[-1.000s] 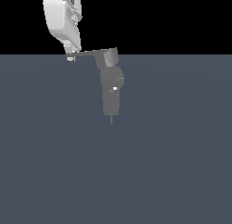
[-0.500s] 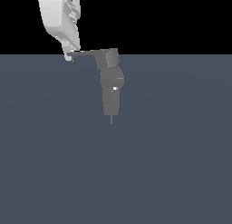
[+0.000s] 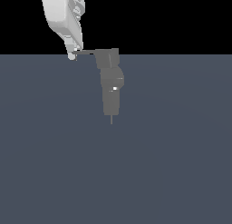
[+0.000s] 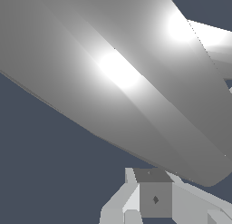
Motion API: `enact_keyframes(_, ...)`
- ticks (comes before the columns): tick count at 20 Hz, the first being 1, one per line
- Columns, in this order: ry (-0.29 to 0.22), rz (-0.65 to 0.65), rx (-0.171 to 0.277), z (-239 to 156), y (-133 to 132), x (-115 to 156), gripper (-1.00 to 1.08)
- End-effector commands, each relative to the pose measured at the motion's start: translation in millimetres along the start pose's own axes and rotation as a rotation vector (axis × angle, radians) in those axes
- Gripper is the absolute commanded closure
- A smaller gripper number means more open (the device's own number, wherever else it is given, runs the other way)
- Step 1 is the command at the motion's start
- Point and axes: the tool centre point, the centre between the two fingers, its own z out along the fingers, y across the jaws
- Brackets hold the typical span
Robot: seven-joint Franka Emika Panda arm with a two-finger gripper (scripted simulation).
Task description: Turn on the faucet by rotating a designated handle.
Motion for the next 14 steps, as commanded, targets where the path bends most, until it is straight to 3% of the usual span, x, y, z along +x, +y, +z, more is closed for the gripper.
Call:
enact_keyframes(1,0.000,0.011,0.000,-2,8,13,1.08)
enact_keyframes(14,-0.002,0.009,0.002,-4,44,44,1.08)
